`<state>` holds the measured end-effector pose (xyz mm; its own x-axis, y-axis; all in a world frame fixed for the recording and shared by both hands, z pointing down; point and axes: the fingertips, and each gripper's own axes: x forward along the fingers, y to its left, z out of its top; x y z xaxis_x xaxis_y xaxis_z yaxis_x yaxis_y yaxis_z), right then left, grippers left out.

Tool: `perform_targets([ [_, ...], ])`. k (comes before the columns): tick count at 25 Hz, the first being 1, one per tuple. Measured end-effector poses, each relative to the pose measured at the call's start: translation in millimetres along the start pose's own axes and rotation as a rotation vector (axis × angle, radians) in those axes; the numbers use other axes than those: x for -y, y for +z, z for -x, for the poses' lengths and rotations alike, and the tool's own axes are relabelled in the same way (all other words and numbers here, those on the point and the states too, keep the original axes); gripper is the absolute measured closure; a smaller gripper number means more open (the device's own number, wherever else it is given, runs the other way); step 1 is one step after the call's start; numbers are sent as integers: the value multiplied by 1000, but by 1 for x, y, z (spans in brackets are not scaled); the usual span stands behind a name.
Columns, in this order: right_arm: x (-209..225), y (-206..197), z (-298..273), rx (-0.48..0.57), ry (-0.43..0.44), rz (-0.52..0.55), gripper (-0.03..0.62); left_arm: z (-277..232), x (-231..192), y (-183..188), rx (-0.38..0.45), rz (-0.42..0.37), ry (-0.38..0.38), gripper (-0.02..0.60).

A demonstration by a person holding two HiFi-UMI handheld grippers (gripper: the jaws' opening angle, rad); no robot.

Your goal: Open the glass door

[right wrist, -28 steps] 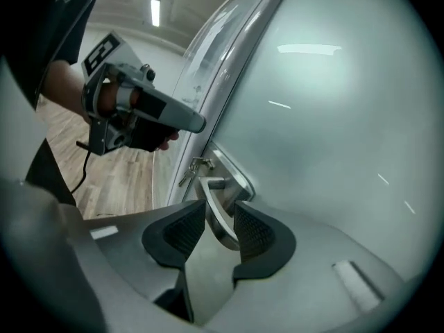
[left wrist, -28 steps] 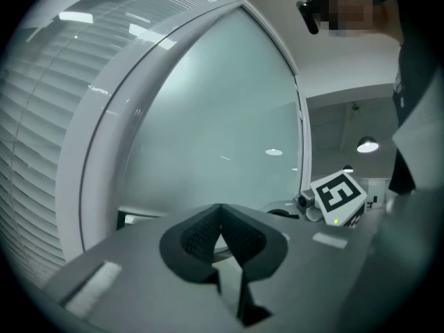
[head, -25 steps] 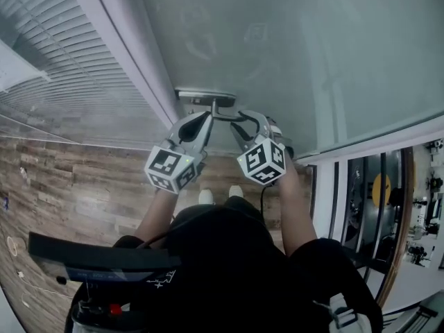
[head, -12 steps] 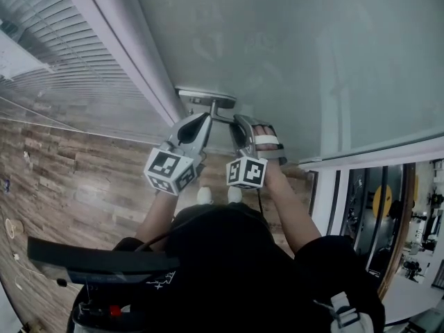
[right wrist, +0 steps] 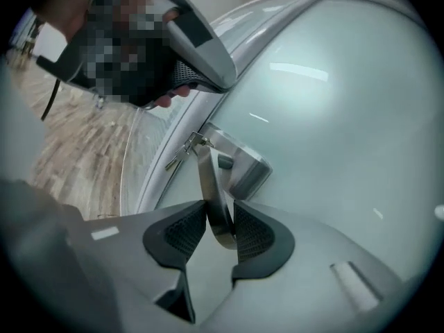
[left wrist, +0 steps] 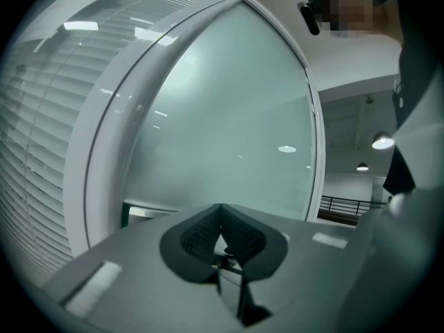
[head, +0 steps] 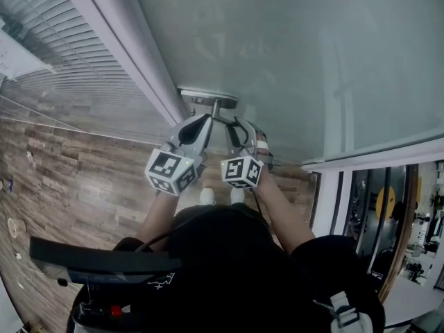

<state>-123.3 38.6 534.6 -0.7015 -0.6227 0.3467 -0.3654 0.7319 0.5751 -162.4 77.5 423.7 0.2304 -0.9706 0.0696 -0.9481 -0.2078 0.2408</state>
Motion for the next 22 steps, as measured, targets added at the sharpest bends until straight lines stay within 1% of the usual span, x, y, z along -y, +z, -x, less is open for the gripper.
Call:
perform_targets([
  [1,-1,-1,-1,18,6,-49,473,0,2,2,0,-2,-3,581],
  [3,-1,-1,-1,36,7,-89,473,-1,4,5,2,-3,-13,581],
  [8,1,0,-6,45,-1,-69,471,-2,1,10,4,-9,-19,581],
  [16,11,1,-17,11,-1,-48,473,0,-6,17,10,-13,-29,581],
  [22,18,0,-26,-12,-1,-37,474,1,-11,21,16,-17,-53,581],
])
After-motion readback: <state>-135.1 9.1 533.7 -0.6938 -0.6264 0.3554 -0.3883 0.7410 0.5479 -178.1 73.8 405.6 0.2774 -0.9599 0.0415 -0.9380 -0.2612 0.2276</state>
